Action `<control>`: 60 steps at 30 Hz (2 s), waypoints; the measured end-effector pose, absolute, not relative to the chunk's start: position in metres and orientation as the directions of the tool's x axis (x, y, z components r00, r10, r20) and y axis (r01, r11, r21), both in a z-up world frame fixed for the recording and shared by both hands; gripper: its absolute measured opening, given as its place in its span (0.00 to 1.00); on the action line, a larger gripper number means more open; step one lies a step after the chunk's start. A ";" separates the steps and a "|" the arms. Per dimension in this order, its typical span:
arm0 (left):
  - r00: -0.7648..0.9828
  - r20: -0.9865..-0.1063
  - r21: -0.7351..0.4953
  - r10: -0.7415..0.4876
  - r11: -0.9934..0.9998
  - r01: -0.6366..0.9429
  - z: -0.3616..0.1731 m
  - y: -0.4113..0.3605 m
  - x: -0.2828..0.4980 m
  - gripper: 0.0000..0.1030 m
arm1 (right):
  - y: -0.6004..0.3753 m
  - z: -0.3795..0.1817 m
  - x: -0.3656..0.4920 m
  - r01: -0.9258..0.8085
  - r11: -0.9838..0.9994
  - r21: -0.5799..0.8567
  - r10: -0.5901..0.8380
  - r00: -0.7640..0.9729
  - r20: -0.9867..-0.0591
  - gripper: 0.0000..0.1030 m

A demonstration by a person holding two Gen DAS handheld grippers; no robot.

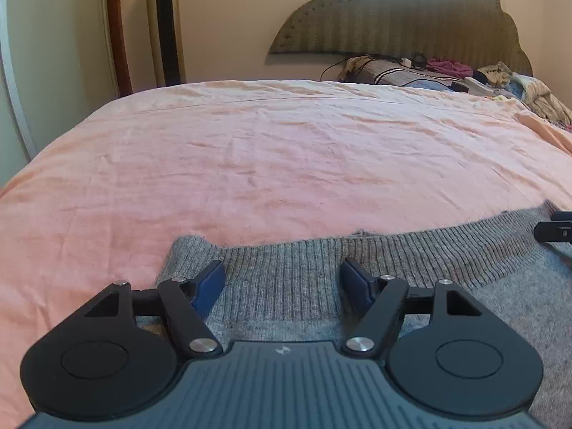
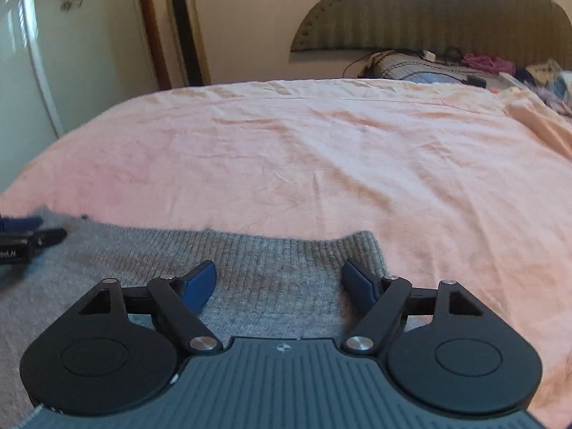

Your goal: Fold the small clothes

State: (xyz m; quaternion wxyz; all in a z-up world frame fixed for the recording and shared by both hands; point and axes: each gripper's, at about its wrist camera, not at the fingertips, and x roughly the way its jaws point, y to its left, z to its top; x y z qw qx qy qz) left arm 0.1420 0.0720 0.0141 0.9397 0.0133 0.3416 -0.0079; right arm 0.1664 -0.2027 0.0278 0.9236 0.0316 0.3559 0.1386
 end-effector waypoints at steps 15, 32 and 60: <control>0.779 -0.626 0.043 -0.031 0.996 0.073 0.017 0.060 0.062 0.75 | -0.182 0.032 0.088 -0.304 0.948 0.089 0.289 0.716 -0.635 1.00; 0.793 -0.607 0.007 -0.062 0.996 0.084 0.016 0.050 0.005 0.82 | -0.171 0.032 0.037 -0.258 0.966 0.033 0.218 0.733 -0.644 1.00; 0.789 -0.611 -0.019 -0.070 0.997 0.074 0.017 0.045 -0.030 0.86 | -0.168 0.036 0.002 -0.271 0.962 -0.008 0.199 0.725 -0.659 1.00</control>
